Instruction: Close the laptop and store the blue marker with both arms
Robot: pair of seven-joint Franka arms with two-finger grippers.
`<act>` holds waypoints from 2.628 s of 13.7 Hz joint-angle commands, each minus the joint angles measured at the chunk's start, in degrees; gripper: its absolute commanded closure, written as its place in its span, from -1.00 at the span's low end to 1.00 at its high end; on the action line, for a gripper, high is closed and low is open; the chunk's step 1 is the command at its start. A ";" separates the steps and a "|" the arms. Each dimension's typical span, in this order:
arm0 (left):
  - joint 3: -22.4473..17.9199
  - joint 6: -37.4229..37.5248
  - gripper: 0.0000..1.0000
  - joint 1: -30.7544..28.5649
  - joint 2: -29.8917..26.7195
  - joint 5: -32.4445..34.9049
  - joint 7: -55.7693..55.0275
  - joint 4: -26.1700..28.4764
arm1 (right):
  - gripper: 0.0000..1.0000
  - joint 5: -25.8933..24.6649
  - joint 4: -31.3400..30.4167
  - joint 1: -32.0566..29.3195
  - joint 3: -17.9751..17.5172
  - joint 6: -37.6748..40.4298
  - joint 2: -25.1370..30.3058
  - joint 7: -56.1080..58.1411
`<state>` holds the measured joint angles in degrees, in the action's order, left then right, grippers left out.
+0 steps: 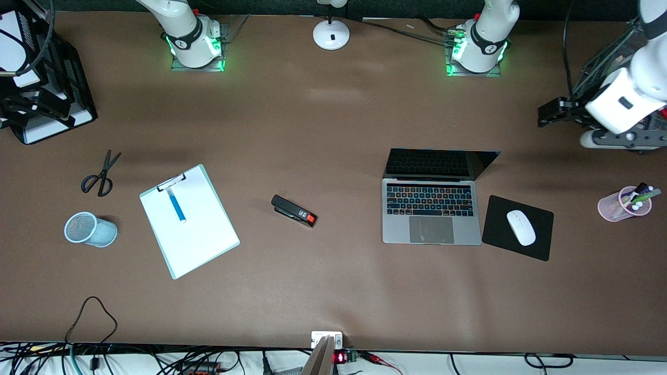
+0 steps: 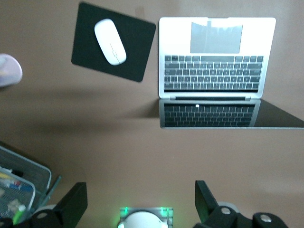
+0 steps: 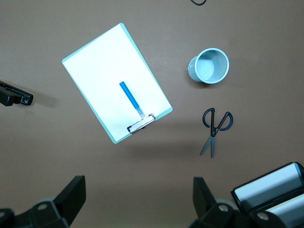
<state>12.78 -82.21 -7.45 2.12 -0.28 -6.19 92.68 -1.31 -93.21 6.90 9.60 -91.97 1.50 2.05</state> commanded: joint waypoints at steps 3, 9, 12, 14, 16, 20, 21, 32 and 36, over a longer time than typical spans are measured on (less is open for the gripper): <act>3.99 1.52 -1.00 -0.19 0.16 -0.16 -9.62 1.79 | -1.00 -0.80 0.48 -0.31 -0.11 -1.19 -0.62 -0.29; 5.84 -6.55 -1.00 -0.28 -0.19 -3.94 -13.31 9.78 | -1.00 -0.80 0.39 -0.39 -0.11 -0.66 -2.38 -0.38; 8.74 -11.13 -1.00 -0.28 -1.16 -3.94 -17.18 14.27 | -1.00 -0.80 0.39 -0.31 -0.11 -1.10 -3.43 -0.55; 9.36 -11.22 -1.00 -0.28 -1.33 -3.85 -17.54 16.46 | -1.00 -0.80 0.48 -0.39 -0.11 -1.28 -4.83 -0.55; 9.72 -12.09 -1.00 -0.37 -2.12 -3.94 -17.54 19.89 | -1.00 -0.80 0.48 -0.13 -0.11 -1.45 -6.07 -0.55; 11.64 -18.07 -1.00 -0.45 -4.93 -4.37 -17.63 28.68 | -1.00 -0.45 0.48 1.18 -0.55 -4.35 -9.58 -0.29; 11.65 -19.21 -1.00 -0.46 -5.72 -5.07 -17.63 30.35 | -1.00 -0.45 0.48 1.97 -0.55 -4.79 -10.20 -0.29; 12.35 -30.47 -1.00 -0.28 -5.29 -7.19 -17.46 35.46 | -1.00 0.16 1.27 2.42 -0.55 -9.80 -17.85 -0.38; 13.23 -35.30 -1.00 -0.28 -3.54 -7.19 -17.28 36.51 | -1.00 -0.01 1.54 2.42 -0.63 -12.17 -19.25 1.98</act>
<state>25.26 -115.03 -7.37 -2.27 -5.76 -23.73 128.19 -1.30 -93.01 9.27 9.11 -103.35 -16.37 2.40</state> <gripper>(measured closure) 0.000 0.000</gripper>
